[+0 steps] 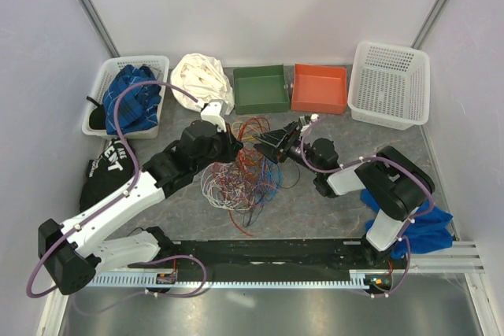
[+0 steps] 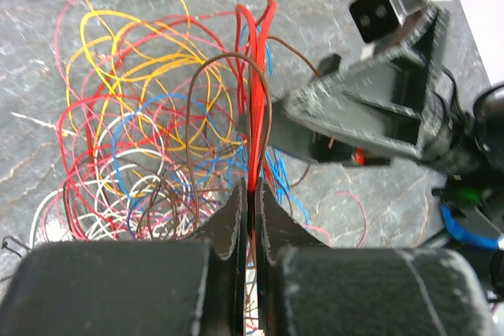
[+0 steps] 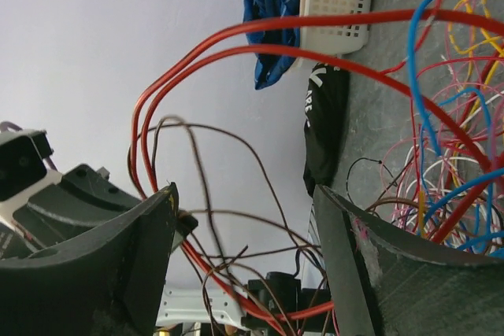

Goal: Untangle the cables

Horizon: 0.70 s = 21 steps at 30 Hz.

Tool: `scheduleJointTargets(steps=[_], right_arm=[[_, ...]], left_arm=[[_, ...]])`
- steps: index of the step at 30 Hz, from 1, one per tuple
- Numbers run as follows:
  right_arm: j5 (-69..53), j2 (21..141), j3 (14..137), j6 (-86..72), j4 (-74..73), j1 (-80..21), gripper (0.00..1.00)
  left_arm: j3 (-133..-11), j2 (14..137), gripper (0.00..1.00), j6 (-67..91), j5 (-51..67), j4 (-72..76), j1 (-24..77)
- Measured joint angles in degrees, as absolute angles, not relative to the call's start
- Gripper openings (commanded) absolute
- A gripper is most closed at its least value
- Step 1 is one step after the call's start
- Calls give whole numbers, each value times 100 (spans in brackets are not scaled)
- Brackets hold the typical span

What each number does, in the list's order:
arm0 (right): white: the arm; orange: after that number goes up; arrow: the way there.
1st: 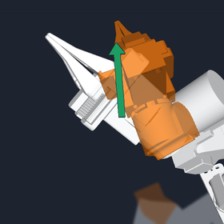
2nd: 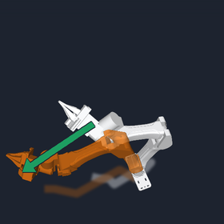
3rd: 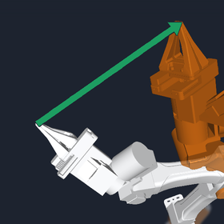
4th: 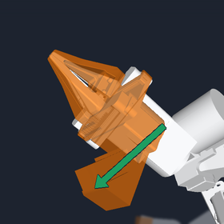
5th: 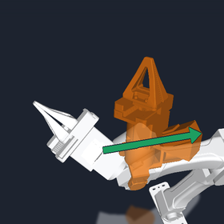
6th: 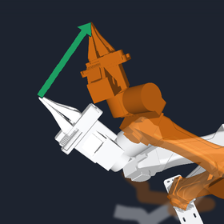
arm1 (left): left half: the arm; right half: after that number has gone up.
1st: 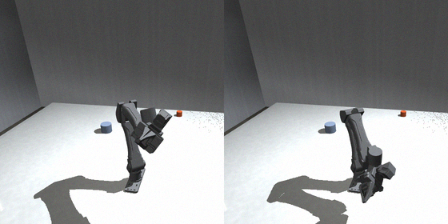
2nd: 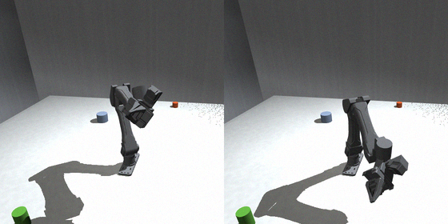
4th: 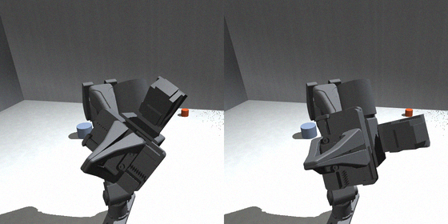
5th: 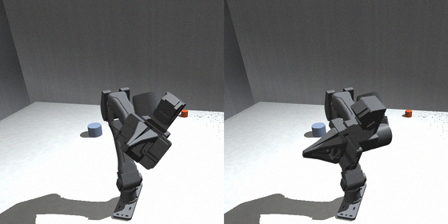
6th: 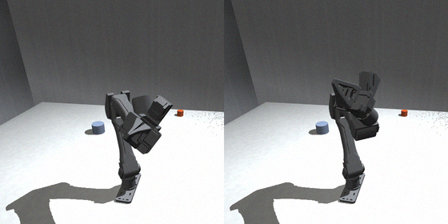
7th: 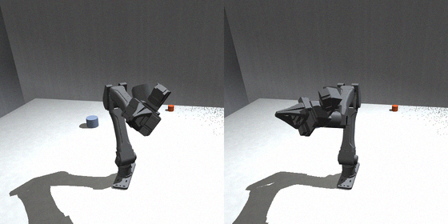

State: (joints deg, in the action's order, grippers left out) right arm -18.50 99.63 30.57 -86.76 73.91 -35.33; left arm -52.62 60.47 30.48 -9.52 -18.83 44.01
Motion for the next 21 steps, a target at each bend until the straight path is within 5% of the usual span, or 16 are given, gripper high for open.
scheduleJointTargets(steps=[15,18,19,21], right_arm=[[-1946,10075,3848,-8560,7459,-3533,75],[-1949,10265,4060,-8562,7459,-3533,43],[-1949,10324,4125,-8595,7459,-3533,18],[-1951,10422,4230,-8578,7454,-3533,1]], left_arm=[[-5269,6204,2,3079,-808,-1824,4401],[-5210,6206,2,3083,-711,-1802,4407],[-5205,6206,2,3083,-703,-1802,4410],[-5190,6211,2,3083,-685,-1782,4412]])
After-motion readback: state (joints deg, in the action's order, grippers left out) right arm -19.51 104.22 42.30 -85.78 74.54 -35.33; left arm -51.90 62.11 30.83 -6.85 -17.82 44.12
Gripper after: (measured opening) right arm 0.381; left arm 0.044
